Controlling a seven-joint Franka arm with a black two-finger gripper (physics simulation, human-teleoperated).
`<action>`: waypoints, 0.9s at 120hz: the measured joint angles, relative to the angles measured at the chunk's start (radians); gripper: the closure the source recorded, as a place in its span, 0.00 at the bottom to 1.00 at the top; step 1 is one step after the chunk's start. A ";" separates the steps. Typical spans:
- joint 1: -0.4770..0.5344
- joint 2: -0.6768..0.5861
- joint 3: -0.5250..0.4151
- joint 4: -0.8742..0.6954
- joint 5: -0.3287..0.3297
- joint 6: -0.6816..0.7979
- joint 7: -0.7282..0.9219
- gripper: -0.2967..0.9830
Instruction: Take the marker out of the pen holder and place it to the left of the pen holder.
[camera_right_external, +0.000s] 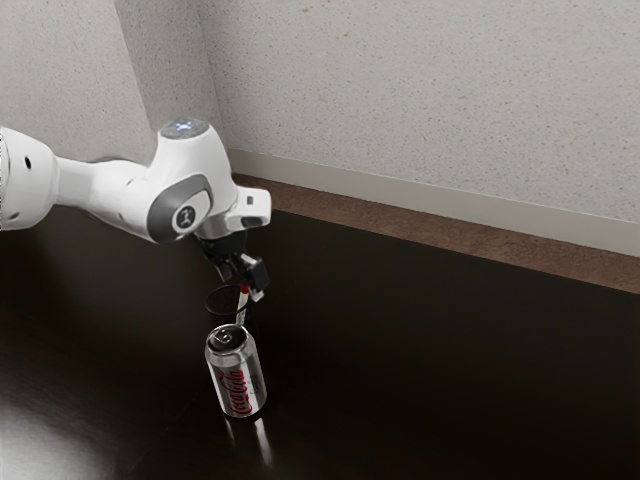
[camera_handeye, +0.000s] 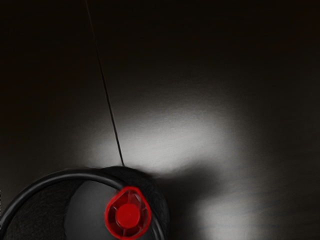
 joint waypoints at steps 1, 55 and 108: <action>0.000 0.002 0.000 0.001 0.000 0.001 0.001 0.30; 0.008 0.058 0.005 0.047 -0.003 0.041 0.044 0.61; 0.037 0.060 0.029 0.048 -0.003 0.048 0.064 0.75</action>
